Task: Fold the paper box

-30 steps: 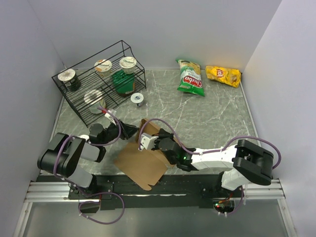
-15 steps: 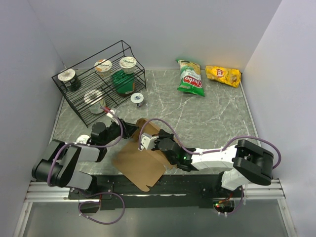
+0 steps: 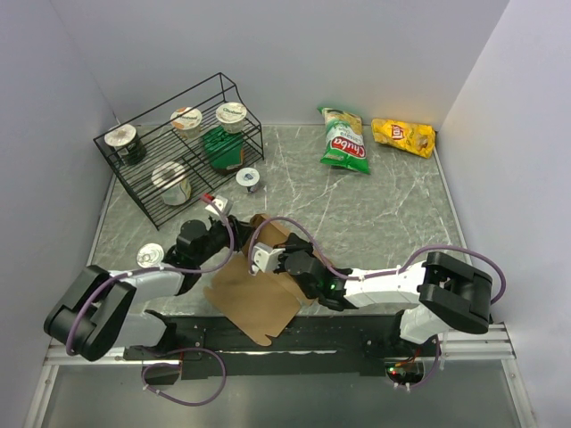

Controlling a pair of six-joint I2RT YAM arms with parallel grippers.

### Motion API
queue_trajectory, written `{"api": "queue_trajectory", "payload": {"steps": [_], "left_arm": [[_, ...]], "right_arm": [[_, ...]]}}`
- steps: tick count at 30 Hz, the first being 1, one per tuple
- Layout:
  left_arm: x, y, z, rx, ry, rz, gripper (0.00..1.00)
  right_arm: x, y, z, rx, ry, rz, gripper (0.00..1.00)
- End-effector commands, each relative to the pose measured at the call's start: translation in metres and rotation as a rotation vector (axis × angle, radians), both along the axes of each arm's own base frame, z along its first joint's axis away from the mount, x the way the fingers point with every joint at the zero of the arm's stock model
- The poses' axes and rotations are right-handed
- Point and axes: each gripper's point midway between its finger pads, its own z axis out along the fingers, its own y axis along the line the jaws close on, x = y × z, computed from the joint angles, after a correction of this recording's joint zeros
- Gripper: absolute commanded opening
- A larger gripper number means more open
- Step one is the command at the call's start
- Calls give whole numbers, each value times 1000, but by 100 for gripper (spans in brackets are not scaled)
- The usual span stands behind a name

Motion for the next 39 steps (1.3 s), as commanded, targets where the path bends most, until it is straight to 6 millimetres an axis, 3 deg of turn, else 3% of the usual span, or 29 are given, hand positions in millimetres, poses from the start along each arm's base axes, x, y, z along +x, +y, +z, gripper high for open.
{"api": "queue_trajectory", "payload": {"steps": [1, 10, 18, 22, 24, 27, 28, 31, 38, 39], "left_arm": [[11, -10, 9, 32, -44, -1, 32], [20, -21, 13, 55, -72, -7, 34], [16, -28, 10, 114, -121, 13, 19], [11, -25, 9, 134, -146, 41, 13], [8, -26, 12, 137, -167, 39, 10], [5, -22, 11, 158, -185, 73, 2], [5, -21, 12, 162, -190, 81, 2], [2, -16, 13, 175, -206, 126, 1], [-6, -4, 19, 200, -254, 228, 1], [-7, -2, 19, 208, -261, 239, 1]], "right_arm": [[-4, 10, 11, 20, -25, 41, 0], [-5, 11, 9, 25, -17, 44, 0], [-3, 7, 14, 69, -25, 10, 1], [-4, 6, 20, 114, -27, 1, 19], [-4, 6, 26, 140, -31, -4, 23], [-4, 4, 33, 184, -41, -14, 43], [-4, 3, 37, 203, -48, -19, 55], [-5, -2, 51, 281, -52, -33, 67], [-4, -44, 71, 584, 52, -208, 80], [-6, -49, 90, 670, 65, -224, 81]]}}
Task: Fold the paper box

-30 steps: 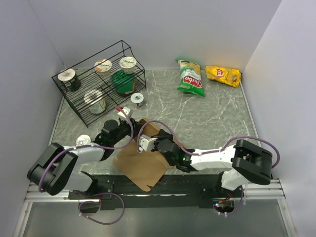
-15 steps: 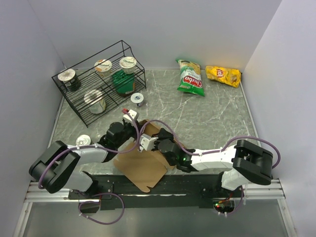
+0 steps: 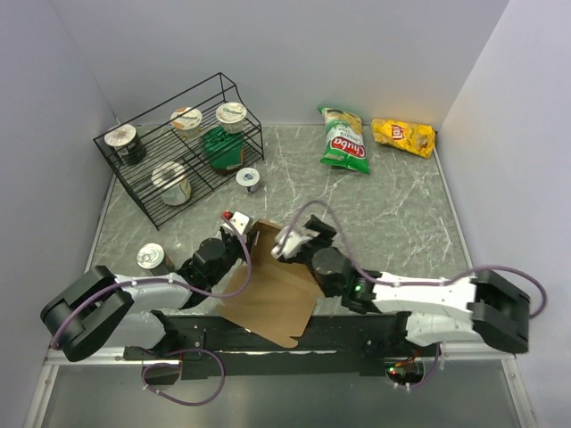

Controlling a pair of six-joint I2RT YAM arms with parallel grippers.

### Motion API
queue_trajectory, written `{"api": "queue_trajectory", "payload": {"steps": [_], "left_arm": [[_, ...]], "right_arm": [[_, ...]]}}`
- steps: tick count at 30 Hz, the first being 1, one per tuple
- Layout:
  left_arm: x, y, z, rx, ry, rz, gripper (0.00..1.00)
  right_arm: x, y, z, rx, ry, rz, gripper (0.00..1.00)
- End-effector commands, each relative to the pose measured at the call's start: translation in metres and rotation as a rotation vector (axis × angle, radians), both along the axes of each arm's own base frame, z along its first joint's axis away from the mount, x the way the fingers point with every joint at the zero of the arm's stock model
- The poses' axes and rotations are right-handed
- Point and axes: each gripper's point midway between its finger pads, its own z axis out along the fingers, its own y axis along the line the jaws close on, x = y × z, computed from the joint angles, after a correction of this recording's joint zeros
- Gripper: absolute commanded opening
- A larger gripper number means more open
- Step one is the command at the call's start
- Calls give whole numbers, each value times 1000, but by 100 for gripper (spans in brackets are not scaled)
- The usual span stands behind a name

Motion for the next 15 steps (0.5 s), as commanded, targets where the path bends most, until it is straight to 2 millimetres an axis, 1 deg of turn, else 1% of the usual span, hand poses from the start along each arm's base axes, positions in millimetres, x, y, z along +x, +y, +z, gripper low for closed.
{"api": "queue_trajectory", "payload": {"steps": [1, 2, 3, 4, 5, 6, 7, 8, 9, 10, 11, 12, 13, 14, 15], "left_arm": [[7, 19, 18, 4, -91, 152, 1], [3, 17, 18, 6, -97, 157, 1], [2, 19, 16, 14, -105, 180, 1], [4, 27, 16, 20, -112, 239, 1], [1, 24, 16, 21, -118, 240, 1], [1, 25, 11, 36, -114, 259, 1], [1, 25, 15, 20, -128, 273, 1], [0, 26, 14, 27, -134, 299, 1], [-1, 24, 10, 40, -135, 306, 1], [-1, 23, 14, 17, -149, 315, 1], [-3, 22, 14, 14, -152, 329, 1], [-3, 22, 9, 52, -160, 329, 1], [-4, 22, 9, 52, -164, 334, 1], [-5, 19, 13, 27, -175, 333, 1], [-7, 20, 11, 37, -178, 335, 1]], "right_arm": [[-2, -36, 29, 399, 148, -191, 82], [-2, -37, 46, 498, 181, -216, 83], [-7, -44, 62, 613, 217, -238, 84], [-15, -50, 49, 730, 344, -306, 84], [-19, -52, 68, 857, 389, -292, 84], [-25, -50, 68, 930, 444, -296, 84], [-30, -45, 71, 1062, 514, -299, 84], [-38, -37, 72, 1115, 577, -247, 84], [-41, -33, 73, 1153, 609, -233, 83], [-44, -27, 73, 1234, 663, -237, 83], [-47, -19, 68, 1255, 716, -228, 83], [-48, -14, 67, 1276, 747, -223, 83], [-50, -7, 67, 1315, 790, -219, 83], [-49, -1, 62, 1314, 814, -222, 83], [-49, 5, 64, 1328, 828, -205, 83]]}}
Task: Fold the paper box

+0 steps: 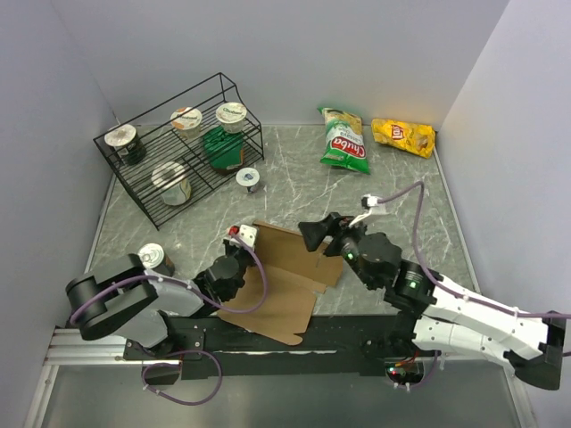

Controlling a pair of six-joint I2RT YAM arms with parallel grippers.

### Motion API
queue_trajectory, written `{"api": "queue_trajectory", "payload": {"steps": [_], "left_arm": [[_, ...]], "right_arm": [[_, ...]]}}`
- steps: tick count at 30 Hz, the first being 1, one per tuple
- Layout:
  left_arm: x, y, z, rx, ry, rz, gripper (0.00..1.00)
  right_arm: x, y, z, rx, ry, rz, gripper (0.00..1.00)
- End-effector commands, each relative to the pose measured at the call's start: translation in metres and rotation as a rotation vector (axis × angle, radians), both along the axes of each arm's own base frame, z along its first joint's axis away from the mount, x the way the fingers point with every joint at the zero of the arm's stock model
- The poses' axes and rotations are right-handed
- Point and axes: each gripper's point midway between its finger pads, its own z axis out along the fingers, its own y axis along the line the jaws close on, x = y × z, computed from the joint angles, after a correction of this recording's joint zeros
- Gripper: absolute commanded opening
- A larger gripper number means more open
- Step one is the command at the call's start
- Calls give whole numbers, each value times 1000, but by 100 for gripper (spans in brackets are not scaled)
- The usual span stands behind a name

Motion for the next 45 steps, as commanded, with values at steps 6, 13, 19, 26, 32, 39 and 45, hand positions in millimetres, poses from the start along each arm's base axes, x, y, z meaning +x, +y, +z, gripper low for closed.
{"api": "queue_trajectory", "payload": {"steps": [6, 13, 19, 26, 32, 39, 45], "left_arm": [[-5, 11, 17, -58, -78, 86, 1], [-8, 15, 19, -74, -88, 97, 1], [-8, 8, 32, -57, -139, 48, 1], [-8, -1, 51, -66, -213, -59, 1], [-1, 5, 65, -93, -260, -61, 1], [6, -3, 69, -89, -288, -90, 1], [6, -3, 65, -107, -276, -101, 1]], "right_arm": [[6, 34, -50, 209, 309, -7, 82], [9, 32, -64, 379, 368, -94, 78], [34, 32, -17, 93, 117, -50, 80], [69, 15, 10, -54, 24, 219, 83], [60, 28, 4, -276, -71, 593, 81], [57, 35, -32, -332, -51, 753, 63], [60, 28, -58, -438, -97, 688, 46]]}}
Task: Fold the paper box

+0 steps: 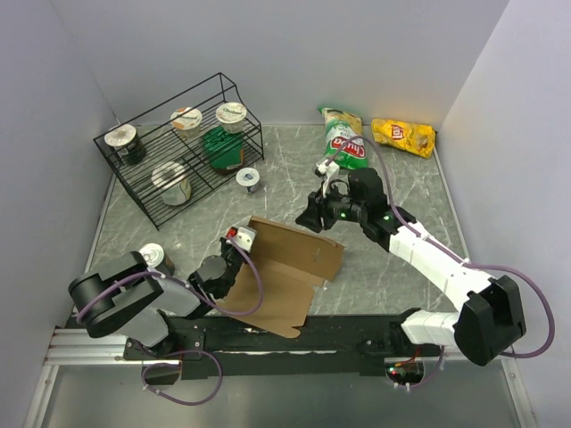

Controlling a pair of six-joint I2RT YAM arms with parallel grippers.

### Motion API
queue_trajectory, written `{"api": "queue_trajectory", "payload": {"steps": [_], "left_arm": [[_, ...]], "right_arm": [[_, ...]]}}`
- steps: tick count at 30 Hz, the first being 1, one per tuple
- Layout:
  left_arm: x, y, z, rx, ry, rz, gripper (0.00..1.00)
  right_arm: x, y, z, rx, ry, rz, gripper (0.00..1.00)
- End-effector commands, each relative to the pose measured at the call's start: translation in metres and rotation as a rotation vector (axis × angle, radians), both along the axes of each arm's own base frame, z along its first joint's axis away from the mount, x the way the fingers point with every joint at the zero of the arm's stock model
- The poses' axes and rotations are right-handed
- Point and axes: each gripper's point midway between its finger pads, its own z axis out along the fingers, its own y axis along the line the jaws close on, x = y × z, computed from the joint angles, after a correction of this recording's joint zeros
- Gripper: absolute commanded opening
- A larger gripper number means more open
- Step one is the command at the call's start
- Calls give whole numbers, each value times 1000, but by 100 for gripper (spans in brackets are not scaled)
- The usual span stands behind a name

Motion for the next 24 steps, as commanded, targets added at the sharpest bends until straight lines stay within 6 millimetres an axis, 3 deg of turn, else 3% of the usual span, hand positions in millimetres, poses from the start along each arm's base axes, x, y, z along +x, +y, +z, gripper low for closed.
{"api": "queue_trajectory", "payload": {"steps": [1, 6, 20, 24], "left_arm": [[0, -9, 53, -186, -145, -40, 1], [0, -10, 50, -187, -136, -46, 1], [1, -6, 49, -203, -116, -23, 1], [1, -6, 50, -207, -110, -23, 7]], "right_arm": [[5, -3, -2, -62, -124, -13, 45], [11, -5, -23, -131, -117, -105, 36], [3, 7, -65, -253, -85, -128, 31], [3, 7, -71, -276, -88, -136, 31]]}}
